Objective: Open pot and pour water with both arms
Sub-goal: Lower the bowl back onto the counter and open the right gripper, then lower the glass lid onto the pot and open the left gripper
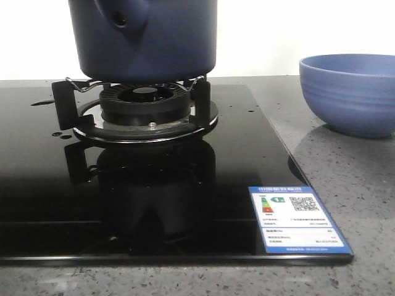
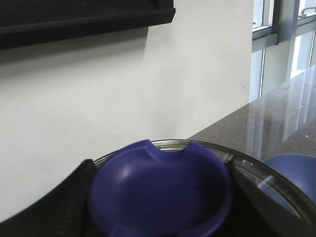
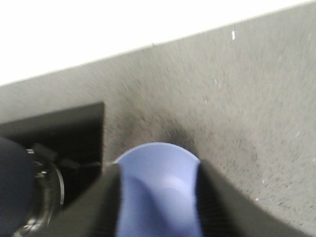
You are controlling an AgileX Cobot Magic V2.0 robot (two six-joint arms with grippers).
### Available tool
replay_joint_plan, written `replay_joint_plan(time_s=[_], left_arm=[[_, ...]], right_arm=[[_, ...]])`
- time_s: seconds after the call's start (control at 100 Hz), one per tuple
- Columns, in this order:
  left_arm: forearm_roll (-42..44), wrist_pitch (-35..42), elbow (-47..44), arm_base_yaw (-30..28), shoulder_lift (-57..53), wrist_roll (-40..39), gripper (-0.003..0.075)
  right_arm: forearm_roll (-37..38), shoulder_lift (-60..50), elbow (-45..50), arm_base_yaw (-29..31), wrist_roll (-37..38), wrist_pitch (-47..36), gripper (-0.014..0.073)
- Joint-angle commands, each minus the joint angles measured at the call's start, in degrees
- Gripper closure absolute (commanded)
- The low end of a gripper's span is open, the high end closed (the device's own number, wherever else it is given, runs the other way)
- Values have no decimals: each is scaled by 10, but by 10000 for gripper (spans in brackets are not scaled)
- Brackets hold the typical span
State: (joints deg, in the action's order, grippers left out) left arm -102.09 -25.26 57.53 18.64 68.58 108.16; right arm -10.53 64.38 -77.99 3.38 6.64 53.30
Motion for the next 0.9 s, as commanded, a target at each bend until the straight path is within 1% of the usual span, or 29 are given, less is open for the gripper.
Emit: replay_joint_plan(time_s=[0.0,0.06,0.07,0.23,0.36,0.46,0.58,0.76,0.89], left_arm=[[-28,-31,47,4,22,-1,459],[-28,-42,64,4,49,-1,459],[-28,-45,66,4,52,-1,459],[-28,-78,103,4,116,-1,459],[-28,-85,117,4,150,4,459],[-28,-84,117,4,157,47,459],[-28,-83,117,4,160,69,459],[-28,-89,117,4,163,71,459],[-28,-115,117,4,163,71,459]], right_arm=[[-7,-56,-20,1,-31,-27,519],[-17,-79,-18,0,-48,-22,660],[-18,-85,-18,0,-51,-22,663],[-21,-127,-10,0,-55,-15,659],[-21,-156,7,0,-56,-15,659],[-21,-169,20,0,-56,-15,659],[-21,-176,34,0,-56,-15,659],[-21,-176,40,0,-56,-23,659],[-21,-176,40,0,-56,-28,659]])
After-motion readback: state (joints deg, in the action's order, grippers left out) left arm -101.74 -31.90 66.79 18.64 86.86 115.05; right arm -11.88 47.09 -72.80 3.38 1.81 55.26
